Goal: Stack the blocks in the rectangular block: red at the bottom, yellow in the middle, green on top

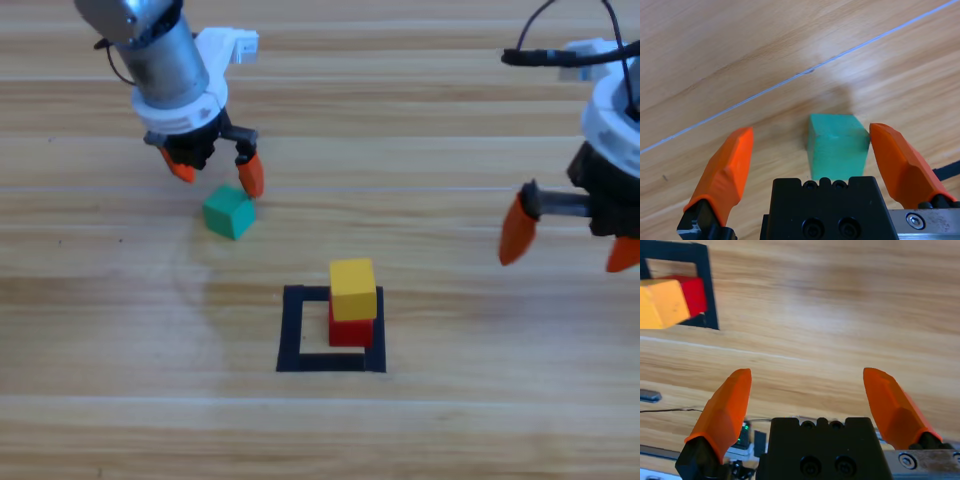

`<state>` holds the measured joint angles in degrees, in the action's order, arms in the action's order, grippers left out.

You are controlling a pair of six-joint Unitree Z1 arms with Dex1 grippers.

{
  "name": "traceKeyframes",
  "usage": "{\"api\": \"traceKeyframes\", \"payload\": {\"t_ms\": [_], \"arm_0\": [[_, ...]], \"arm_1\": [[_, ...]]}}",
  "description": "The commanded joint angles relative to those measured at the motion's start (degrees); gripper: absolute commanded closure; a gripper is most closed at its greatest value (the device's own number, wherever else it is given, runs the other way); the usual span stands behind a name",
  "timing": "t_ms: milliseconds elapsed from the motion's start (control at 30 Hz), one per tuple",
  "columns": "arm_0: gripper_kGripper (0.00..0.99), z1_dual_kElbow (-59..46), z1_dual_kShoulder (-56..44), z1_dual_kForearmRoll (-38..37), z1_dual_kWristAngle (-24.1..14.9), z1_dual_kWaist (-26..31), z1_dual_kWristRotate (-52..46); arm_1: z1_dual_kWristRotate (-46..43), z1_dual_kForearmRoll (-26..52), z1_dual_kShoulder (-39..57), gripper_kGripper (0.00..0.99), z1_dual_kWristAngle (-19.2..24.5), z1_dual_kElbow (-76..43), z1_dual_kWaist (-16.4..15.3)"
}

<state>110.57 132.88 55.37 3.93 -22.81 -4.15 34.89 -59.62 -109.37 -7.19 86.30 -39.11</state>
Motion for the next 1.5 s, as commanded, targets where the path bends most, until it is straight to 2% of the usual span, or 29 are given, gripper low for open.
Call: {"api": "traceKeyframes", "payload": {"t_ms": [33, 167, 667, 1267, 1367, 1500], "arm_0": [[0.001, 2.11, 3.00, 2.55, -2.44, -2.68, -1.38], [0.000, 1.67, 2.74, 3.60, -2.79, -4.00, -1.30], [0.000, -3.52, -0.34, 4.39, -2.61, -5.14, 0.29], [0.031, 0.53, 4.85, 2.90, -3.14, -4.26, 0.55], [0.068, 0.70, 5.20, 2.81, -3.14, -4.09, 0.64], [0.195, 0.09, 5.29, 2.20, -3.05, -3.38, 0.72]], "arm_1": [[-0.08, 12.86, 2.32, 0.000, -1.86, -9.92, 0.87], [-0.08, 20.68, 1.53, 0.000, -5.20, -15.98, 0.87], [-1.75, 21.56, 1.35, 0.001, -4.24, -17.30, 0.87], [-1.66, 21.56, 1.88, 0.001, -2.74, -17.48, 0.87], [-1.66, 21.56, 1.88, 0.001, -2.65, -17.57, 0.87], [-1.66, 21.56, 1.97, 0.001, -2.65, -17.57, 0.87]]}}
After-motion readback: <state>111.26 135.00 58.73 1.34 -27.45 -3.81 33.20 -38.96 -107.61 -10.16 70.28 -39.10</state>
